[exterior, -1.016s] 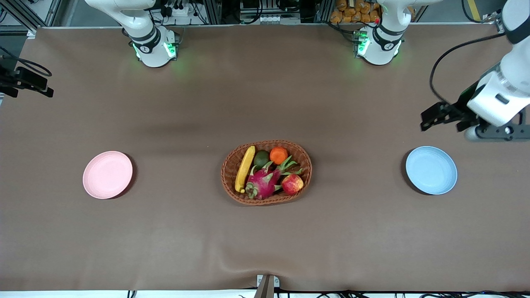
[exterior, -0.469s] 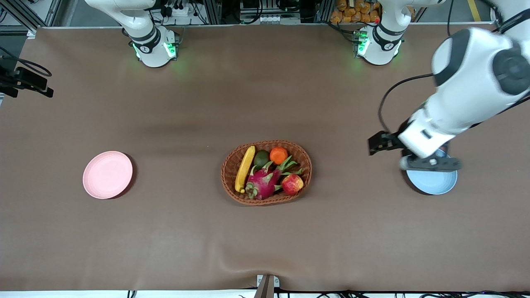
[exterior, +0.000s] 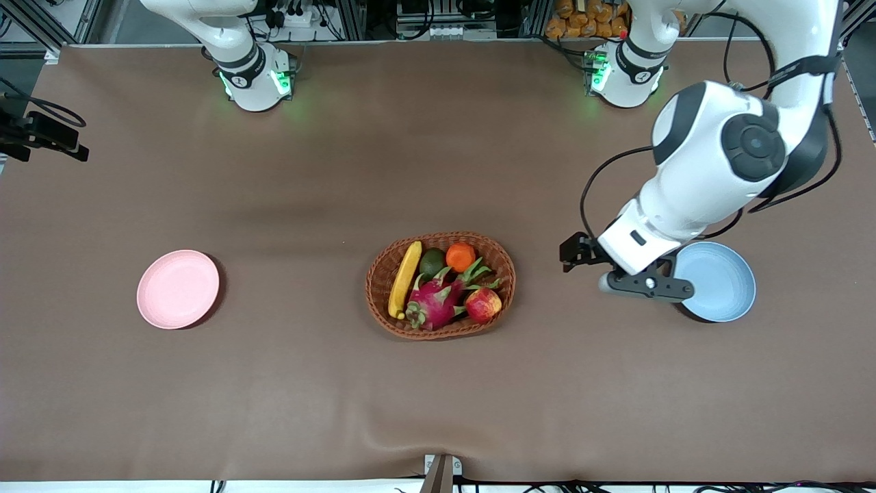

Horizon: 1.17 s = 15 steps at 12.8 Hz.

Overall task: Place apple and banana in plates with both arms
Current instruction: 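Reach the left gripper over the red apple in the basket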

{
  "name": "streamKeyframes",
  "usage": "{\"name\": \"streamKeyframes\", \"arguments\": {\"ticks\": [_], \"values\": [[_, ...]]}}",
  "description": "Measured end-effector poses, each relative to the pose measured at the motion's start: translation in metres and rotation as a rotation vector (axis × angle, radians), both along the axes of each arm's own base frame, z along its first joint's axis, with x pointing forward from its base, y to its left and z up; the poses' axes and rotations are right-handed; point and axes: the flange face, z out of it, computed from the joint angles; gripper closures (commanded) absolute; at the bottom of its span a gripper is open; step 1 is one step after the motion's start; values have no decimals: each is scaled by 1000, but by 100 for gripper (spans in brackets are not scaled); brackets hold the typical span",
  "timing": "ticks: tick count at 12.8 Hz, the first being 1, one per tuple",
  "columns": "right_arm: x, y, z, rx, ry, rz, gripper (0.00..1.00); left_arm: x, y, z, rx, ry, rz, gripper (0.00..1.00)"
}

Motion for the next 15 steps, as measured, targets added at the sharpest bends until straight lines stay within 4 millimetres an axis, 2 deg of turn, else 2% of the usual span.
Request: {"name": "streamKeyframes", "arguments": {"ticks": [5,12,15], "values": [[1,0,-1,0,2,0,0,19,-13,-37,-34,-53,8,0],[1,0,-1,0,3,0,0,20,-16,-41,-38,-58,5,0],[1,0,-2,0,3,0,0,19,-23,-55,-34,-39,-5,0]]}}
